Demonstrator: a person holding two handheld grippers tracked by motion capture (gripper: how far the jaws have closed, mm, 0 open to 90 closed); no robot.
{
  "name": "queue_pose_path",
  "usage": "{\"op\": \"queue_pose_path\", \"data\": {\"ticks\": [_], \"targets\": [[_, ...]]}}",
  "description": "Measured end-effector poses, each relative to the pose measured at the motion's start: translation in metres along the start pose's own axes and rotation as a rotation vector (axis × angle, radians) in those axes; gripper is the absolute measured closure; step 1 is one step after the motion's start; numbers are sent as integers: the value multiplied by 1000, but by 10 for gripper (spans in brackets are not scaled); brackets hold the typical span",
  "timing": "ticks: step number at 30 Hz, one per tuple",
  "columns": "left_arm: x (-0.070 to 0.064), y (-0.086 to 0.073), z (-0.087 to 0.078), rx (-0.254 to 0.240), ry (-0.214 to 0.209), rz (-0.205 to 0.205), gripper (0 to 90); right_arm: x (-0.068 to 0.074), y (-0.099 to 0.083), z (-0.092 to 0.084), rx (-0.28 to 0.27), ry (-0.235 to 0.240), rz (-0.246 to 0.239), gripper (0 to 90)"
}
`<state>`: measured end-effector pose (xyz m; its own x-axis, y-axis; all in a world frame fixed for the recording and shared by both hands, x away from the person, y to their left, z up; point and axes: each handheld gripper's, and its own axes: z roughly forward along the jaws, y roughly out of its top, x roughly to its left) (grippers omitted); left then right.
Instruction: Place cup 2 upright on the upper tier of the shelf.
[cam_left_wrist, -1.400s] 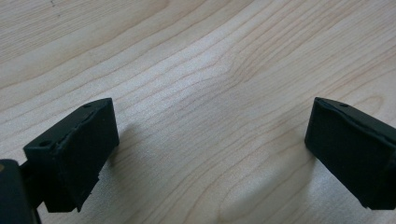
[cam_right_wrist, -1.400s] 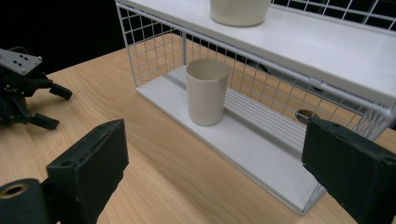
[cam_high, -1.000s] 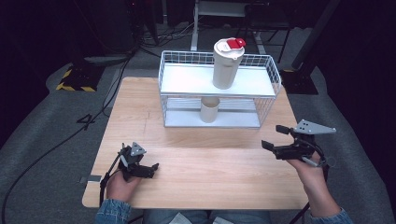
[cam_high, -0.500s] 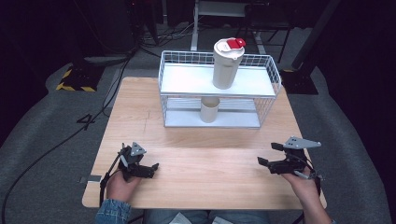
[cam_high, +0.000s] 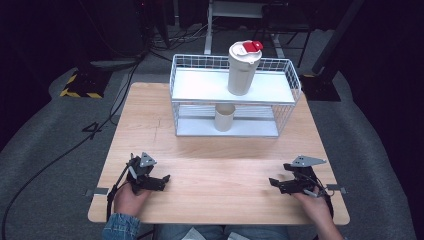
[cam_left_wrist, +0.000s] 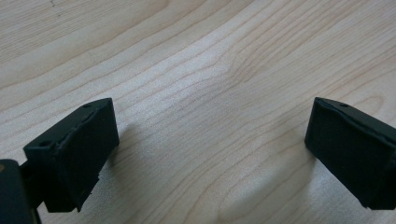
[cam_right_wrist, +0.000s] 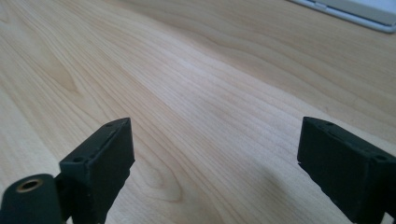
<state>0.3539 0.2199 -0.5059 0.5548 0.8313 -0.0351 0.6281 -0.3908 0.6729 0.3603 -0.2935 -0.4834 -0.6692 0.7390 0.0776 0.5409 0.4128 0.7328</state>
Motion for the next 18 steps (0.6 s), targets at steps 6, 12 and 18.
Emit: {"op": "queue_pose_path", "data": {"ticks": [6, 12, 18], "targets": [[0, 0, 0, 0, 0, 0, 34, -3, -7, 8, 9, -28, 15, 112], [0, 0, 0, 1, 0, 4, 33, -5, -13, 15, 0, -52, 12, 105], [0, 0, 0, 0, 0, 0, 33, -4, -14, 16, 9, -105, -15, 100]]}}
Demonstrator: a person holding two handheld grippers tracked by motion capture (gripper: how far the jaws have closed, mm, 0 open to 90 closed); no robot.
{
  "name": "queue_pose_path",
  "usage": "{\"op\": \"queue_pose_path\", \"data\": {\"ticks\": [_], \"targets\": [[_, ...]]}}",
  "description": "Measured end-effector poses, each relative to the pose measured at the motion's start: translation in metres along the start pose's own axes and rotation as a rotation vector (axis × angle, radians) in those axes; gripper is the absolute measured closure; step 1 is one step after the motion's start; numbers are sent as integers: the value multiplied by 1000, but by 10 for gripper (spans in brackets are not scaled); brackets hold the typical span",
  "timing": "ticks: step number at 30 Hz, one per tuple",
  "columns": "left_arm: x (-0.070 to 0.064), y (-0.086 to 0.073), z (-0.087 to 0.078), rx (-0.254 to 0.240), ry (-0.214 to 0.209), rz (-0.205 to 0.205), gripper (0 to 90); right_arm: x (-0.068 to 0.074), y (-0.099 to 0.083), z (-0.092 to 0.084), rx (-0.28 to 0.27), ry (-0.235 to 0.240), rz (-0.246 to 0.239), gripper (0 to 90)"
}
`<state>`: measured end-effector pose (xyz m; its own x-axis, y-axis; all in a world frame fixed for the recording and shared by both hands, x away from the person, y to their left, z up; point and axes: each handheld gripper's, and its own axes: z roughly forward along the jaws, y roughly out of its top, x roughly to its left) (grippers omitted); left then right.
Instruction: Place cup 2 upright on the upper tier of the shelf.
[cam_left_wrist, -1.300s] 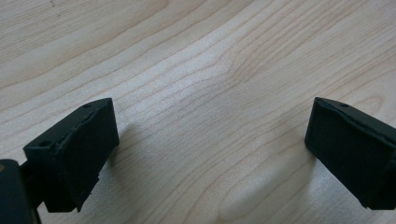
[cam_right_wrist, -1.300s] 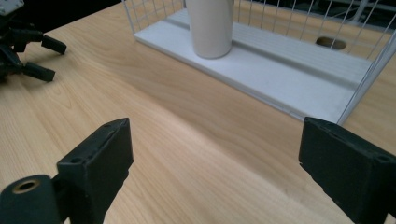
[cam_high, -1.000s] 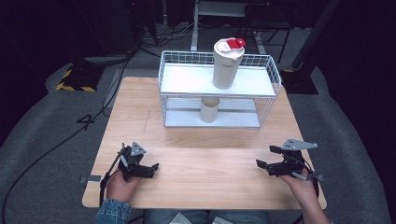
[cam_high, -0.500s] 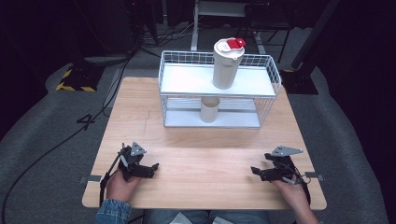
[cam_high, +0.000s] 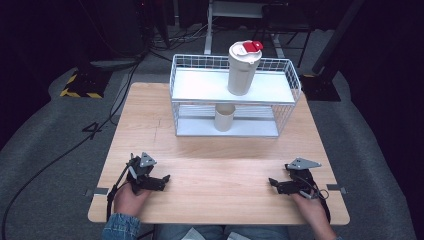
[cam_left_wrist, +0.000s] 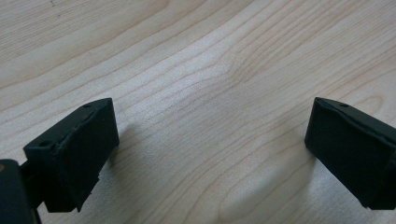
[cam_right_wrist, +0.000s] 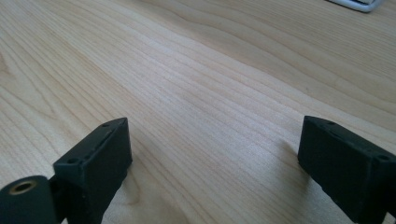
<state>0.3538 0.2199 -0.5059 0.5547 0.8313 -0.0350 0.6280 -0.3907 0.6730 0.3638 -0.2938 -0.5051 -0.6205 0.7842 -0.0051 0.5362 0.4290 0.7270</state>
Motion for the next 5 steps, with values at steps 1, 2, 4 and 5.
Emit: {"op": "queue_pose_path", "data": {"ticks": [1, 2, 4, 5], "targets": [[0, 0, 0, 0, 0, 0, 33, 0, 0, 0, 1, -2, 0, 97], [0, 0, 0, 0, 0, 0, 33, 0, 0, 0, 2, -3, 1, 94], [0, 0, 0, 1, 0, -1, 33, 0, 0, 0, 2, -3, 0, 94], [0, 0, 0, 1, 0, -1, 33, 0, 0, 0, 3, -4, 0, 93]]}}
